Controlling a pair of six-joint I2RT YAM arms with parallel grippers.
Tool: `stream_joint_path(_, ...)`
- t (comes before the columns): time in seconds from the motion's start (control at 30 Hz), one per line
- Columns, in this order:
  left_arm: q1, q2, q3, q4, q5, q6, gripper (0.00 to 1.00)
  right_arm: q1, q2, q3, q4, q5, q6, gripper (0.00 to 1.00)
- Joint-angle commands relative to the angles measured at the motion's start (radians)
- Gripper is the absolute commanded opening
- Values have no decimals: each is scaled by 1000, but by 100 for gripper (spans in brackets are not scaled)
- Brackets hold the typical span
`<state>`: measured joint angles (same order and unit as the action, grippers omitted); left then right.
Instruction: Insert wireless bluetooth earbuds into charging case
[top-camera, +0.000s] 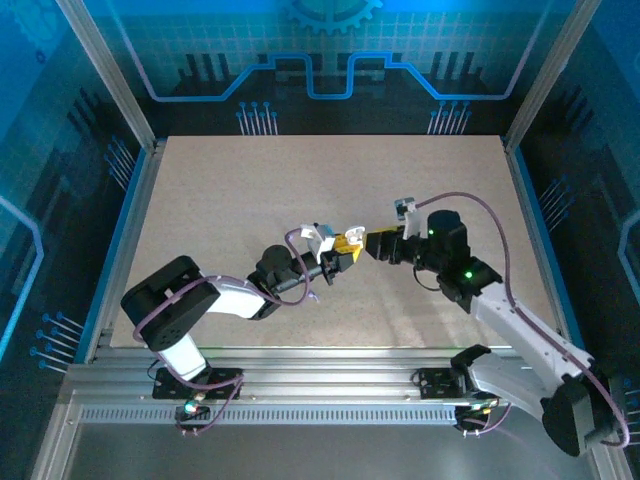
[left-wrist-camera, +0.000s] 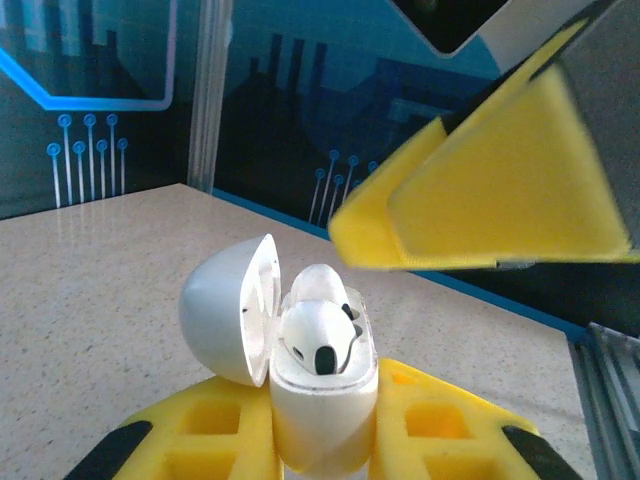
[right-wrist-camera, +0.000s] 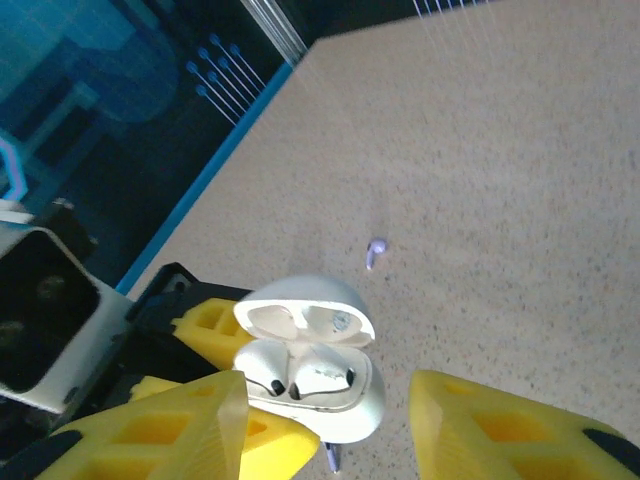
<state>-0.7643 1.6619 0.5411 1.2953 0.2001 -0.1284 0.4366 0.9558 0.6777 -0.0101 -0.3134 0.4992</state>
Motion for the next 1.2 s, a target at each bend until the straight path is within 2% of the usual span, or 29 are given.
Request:
stream_joint_path(0.0,-12,-55,-7,0,67,38,20,-27,-106,-32,-17,16,-80,50)
stream_joint_path(0.17,-14,-129,-8,-98,155,53,21,-61,-281,-97,-13,-38,-236,63)
stream_joint_path(0.23,-15,-161,5,-164,219,68,21,-70,-337,-117,-35,-71,-319,73)
stream_joint_path(0.43,-18,-272,2,-303,298,130,21,-96,-397,-80,-221,-250,-575,79)
stream_joint_path(0.57,-21,-332,14,-401,332,189,21,-106,-400,-102,-238,-421,-772,72)
stream_joint_path(0.87,-30,-381,25,-461,359,254,21,-100,-230,-21,-258,-461,-823,70)
stream_joint_path(1.17,-32,-386,20,-441,355,260,21,-86,-151,19,-277,-515,-844,69)
